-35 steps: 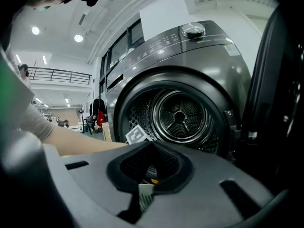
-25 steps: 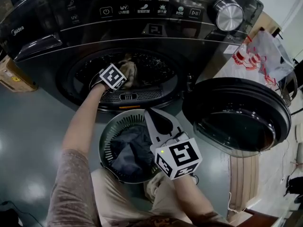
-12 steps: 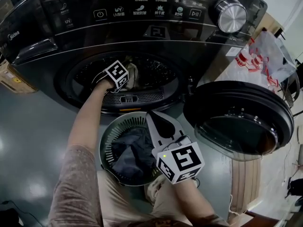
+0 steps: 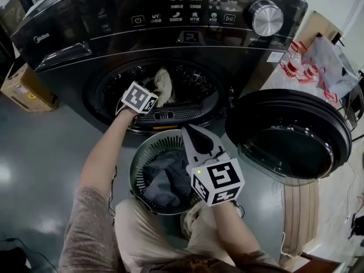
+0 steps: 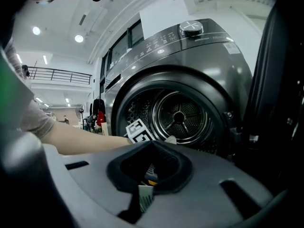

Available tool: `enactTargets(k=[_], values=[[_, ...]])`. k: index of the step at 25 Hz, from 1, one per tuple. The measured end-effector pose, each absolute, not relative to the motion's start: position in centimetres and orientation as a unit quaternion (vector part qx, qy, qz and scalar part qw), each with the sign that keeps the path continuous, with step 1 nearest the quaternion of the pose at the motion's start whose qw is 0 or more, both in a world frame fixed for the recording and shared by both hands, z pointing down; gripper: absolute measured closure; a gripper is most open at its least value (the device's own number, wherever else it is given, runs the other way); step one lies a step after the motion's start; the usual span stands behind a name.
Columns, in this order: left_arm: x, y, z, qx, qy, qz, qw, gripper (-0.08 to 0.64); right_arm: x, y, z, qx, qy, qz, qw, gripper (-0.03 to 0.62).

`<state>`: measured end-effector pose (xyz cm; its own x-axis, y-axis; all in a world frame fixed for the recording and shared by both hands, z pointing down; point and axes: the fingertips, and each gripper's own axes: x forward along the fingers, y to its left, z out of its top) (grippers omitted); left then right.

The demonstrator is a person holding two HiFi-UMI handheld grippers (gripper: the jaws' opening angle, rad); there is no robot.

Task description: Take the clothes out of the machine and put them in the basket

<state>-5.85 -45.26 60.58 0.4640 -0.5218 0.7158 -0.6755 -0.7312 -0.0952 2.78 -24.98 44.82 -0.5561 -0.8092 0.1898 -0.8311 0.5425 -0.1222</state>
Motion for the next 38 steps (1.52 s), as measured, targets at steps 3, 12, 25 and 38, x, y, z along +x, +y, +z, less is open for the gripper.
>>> enactTargets(k=[3, 12, 25, 38], values=[[-5.0, -41.0, 56.6, 0.879, -0.343, 0.318, 0.094, 0.506, 3.5, -24.9, 44.9, 0.485, -0.867, 0.095, 0.062, 0.595], [-3.6, -23.6, 52.1, 0.929, -0.257, 0.253, 0.085, 0.506, 4.3, -23.4, 43.7, 0.518, -0.849, 0.082, 0.064, 0.595], [-2.5, -11.8, 53.8, 0.931, -0.216, 0.287, 0.071, 0.403, 2.7, -20.8, 42.7, 0.528, -0.844, 0.072, 0.062, 0.594], [-6.1, -21.5, 55.9, 0.895, -0.34, 0.283, 0.062, 0.198, 2.5, -19.4, 42.5, 0.521, -0.848, 0.079, 0.054, 0.594]])
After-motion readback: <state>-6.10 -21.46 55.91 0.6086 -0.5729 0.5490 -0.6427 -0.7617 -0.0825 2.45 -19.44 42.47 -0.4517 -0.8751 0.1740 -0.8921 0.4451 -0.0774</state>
